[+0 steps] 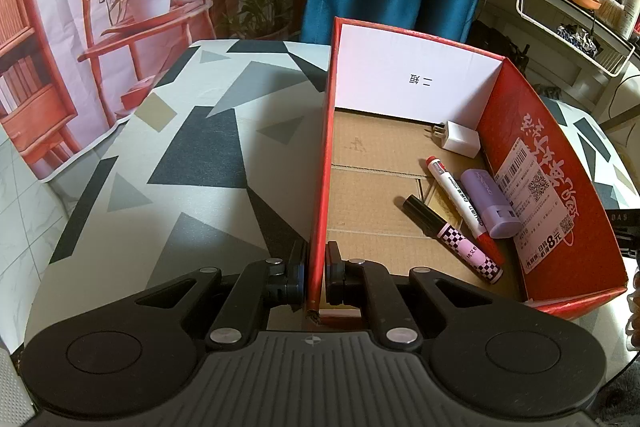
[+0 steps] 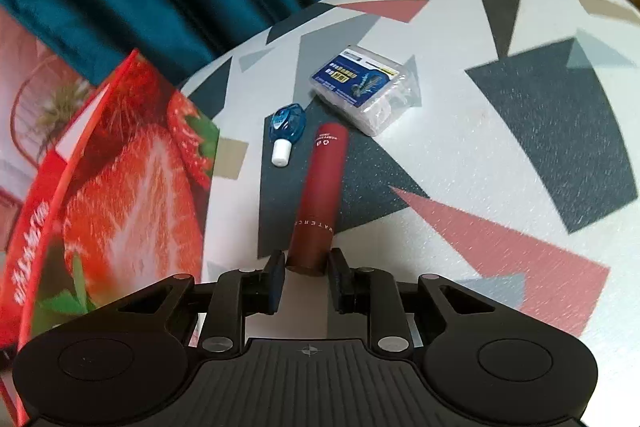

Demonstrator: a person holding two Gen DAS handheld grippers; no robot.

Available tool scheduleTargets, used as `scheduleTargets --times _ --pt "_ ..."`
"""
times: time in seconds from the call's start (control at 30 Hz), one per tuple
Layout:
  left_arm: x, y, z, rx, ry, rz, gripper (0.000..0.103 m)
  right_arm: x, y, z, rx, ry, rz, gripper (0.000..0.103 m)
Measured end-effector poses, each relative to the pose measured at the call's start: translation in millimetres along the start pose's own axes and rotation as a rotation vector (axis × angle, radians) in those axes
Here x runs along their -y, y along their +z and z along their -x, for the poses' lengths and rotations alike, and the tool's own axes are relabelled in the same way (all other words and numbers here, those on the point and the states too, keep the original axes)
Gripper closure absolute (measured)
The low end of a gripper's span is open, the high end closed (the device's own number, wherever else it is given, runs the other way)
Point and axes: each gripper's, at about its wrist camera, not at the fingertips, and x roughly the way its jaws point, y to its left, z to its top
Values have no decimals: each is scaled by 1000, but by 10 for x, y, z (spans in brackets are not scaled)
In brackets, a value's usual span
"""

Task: Organize rigid objects
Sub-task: 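Close the right gripper on the dark red tube and lift it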

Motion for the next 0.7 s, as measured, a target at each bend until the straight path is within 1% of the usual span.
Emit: scheduleTargets --times 0.23,0.3,0.4,0.43,0.5,0.53,0.57,0.6,0.63,0.67,0.7 --pt "-2 4 -2 0 -1 2 93 -91 60 -148 0 29 13 81" --pt "-1 4 -2 -1 -1 1 93 -117 88 -216 -11 58 -6 80" --pt "-4 3 1 -1 0 -1 93 -161 136 -328 -40 122 -40 75" --pt "-3 2 1 -1 0 -1 93 -190 151 -347 -47 133 -27 73" --pt "-6 2 1 -1 -1 -2 93 -281 203 -356 -65 150 43 69" --pt "-5 2 1 -1 0 -2 93 -329 234 -353 -70 145 87 65" --pt "-8 2 1 -2 0 -2 93 -387 267 -336 -72 133 153 57" --pt "-5 2 2 -1 0 -1 93 -449 303 -303 -71 118 238 52" --pt "-5 2 2 -1 0 -1 93 -507 334 -259 -68 111 324 40" --pt "-8 2 2 -1 1 -1 93 -550 356 -229 -69 114 387 25" --pt "-6 2 1 -1 0 0 93 -594 373 -188 -76 123 469 17"
